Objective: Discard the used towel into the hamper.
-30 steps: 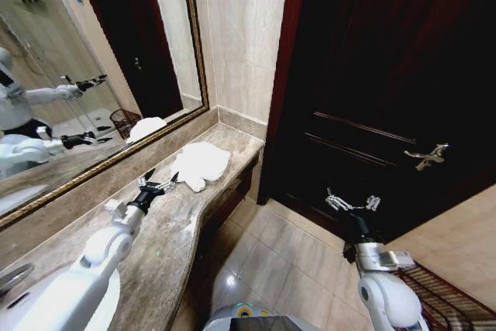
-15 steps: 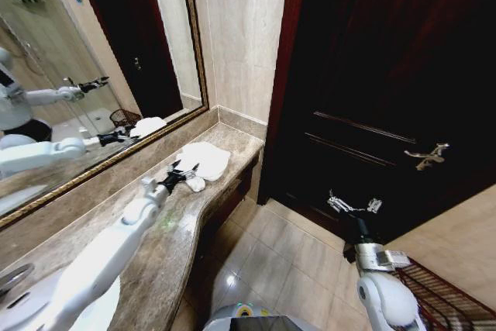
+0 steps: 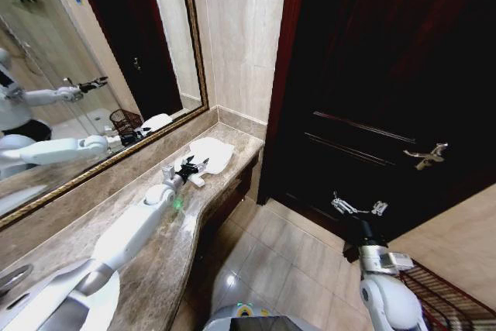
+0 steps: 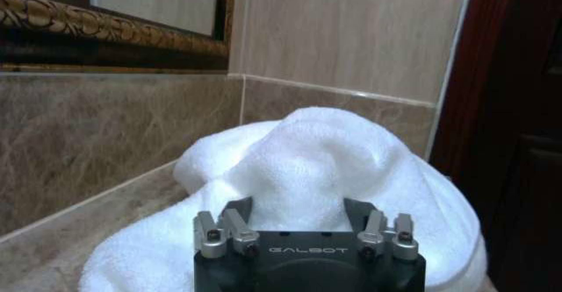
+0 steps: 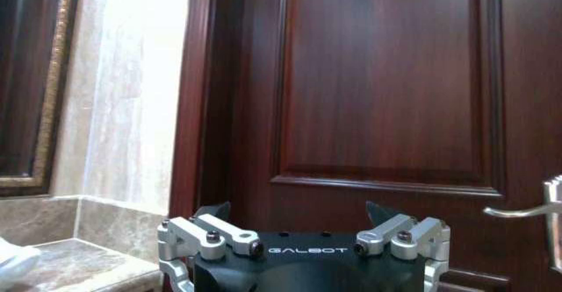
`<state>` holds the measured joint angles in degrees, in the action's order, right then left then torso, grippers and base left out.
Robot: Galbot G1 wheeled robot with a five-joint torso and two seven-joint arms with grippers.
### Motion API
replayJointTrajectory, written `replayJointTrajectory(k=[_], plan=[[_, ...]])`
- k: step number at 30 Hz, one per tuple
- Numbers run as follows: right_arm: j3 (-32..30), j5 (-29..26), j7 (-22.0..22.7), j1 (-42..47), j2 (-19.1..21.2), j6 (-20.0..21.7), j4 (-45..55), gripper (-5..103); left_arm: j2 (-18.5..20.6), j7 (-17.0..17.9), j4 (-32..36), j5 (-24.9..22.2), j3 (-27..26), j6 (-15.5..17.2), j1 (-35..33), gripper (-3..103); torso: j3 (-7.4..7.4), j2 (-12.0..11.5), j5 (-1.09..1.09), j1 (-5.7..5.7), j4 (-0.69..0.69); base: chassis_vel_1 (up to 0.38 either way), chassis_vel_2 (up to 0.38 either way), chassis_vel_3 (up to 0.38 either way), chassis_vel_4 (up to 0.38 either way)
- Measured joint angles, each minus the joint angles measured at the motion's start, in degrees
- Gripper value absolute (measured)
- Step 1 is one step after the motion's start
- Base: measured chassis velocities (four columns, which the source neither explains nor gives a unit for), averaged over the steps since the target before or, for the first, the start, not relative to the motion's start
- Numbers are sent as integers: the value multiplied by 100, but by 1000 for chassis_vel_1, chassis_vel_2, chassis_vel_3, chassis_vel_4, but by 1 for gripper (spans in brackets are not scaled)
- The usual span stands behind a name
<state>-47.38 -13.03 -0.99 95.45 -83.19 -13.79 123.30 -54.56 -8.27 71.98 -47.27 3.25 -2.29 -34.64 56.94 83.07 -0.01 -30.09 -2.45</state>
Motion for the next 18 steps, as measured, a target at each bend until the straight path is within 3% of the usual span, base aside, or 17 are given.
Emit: replayJointTrajectory(k=[3, 4, 7, 9, 13, 18], plan=[[70, 142, 299, -85, -12, 39, -13, 100, 3, 4, 81, -2, -34, -25, -73, 66, 0, 1, 1, 1, 0, 0, 0, 0, 0], [93, 147, 357, -128, -12, 66, -13, 100, 0, 15, 86, 1, -49, -32, -100, 58, 0, 1, 1, 0, -1, 0, 0, 0, 0], [89, 140, 282, -137, 0, 65, -16, 100, -6, 33, 87, -8, -67, -33, -126, 50, 0, 1, 1, 0, 0, 0, 0, 0, 0], [89, 126, 263, -136, 5, 62, -17, 100, -4, 35, 91, -11, -71, -33, -130, 50, 0, 1, 1, 0, 0, 0, 0, 0, 0], [80, 64, 199, -122, 6, 13, -27, 100, 35, 78, 112, -11, -73, -14, -140, 34, 0, 1, 1, 0, 0, 0, 0, 0, 0], [81, 50, 192, -111, 0, -18, -45, 100, 54, 92, 136, -6, -74, -3, -156, 26, 0, 1, 1, 0, 0, 0, 0, 0, 0]])
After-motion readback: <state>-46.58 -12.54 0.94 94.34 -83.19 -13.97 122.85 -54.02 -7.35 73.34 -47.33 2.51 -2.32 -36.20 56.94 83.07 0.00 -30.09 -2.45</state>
